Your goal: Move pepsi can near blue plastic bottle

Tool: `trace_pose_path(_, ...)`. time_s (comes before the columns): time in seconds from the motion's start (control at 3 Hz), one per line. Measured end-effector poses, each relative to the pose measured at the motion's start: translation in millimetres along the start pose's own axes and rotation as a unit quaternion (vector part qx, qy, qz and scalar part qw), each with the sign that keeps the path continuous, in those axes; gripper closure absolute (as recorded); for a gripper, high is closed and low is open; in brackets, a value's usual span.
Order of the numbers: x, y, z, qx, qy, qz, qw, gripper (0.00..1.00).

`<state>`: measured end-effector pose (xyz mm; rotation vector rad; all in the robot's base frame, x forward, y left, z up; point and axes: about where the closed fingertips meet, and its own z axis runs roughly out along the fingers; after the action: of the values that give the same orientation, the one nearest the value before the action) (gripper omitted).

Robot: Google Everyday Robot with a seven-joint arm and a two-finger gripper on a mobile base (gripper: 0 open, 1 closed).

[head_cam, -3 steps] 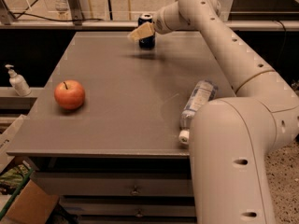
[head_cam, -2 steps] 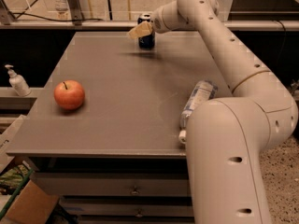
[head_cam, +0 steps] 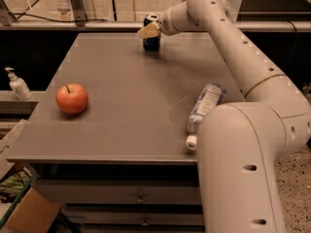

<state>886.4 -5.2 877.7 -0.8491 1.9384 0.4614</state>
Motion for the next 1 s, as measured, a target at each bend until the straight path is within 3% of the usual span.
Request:
trace_pose_path(0.33, -1, 4, -22, -0.006, 0.0, 0.006, 1.0, 0.85)
trace_pose_path(0.67, -7, 15, -65, -0.011, -0.012, -0.004, 0.9999, 1.0)
trace_pose_path(1.0, 8, 26, -115, 0.001, -0.013, 0.001, 0.9999, 1.0)
